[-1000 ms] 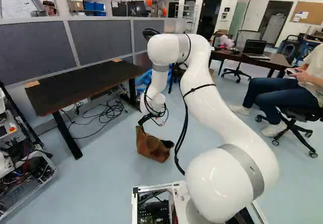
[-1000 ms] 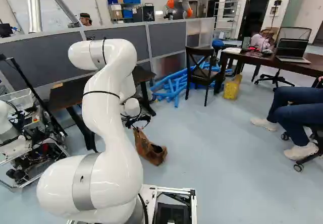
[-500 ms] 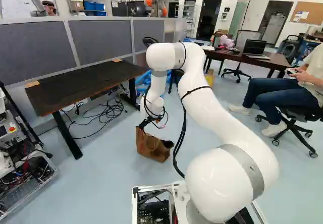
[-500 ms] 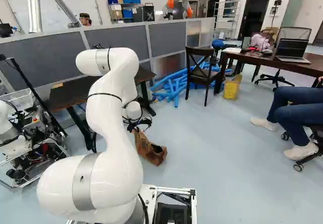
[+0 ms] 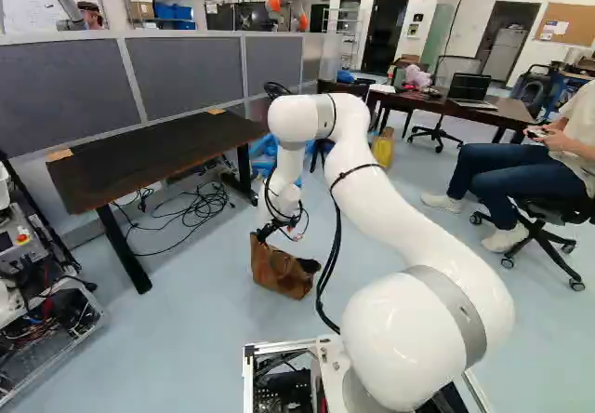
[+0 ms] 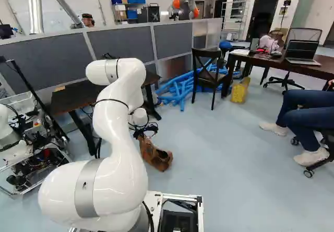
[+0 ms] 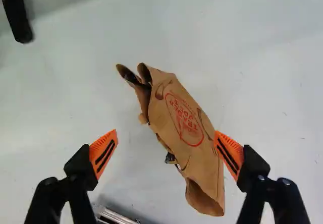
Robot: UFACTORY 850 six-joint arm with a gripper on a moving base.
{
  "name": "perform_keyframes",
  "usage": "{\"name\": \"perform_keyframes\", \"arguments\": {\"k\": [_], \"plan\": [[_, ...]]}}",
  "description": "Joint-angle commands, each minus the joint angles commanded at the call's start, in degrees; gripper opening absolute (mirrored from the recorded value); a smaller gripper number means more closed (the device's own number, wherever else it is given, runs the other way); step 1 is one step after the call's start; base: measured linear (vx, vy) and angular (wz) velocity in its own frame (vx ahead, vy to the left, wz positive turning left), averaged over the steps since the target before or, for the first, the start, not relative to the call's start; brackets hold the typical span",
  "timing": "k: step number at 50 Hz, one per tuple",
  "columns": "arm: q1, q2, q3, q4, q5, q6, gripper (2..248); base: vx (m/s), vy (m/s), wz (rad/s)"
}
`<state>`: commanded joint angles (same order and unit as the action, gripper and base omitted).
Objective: Pick up the bag on the ground and place it on the table
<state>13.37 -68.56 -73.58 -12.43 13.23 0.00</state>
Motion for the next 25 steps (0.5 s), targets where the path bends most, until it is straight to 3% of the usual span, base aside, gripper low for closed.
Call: {"name": "perform_keyframes", "arguments": {"k": [25], "plan": [[-0.1, -5.5, -4.8, 0.0, 0.0, 0.0, 247, 0.0, 0.0, 0.0]]}}
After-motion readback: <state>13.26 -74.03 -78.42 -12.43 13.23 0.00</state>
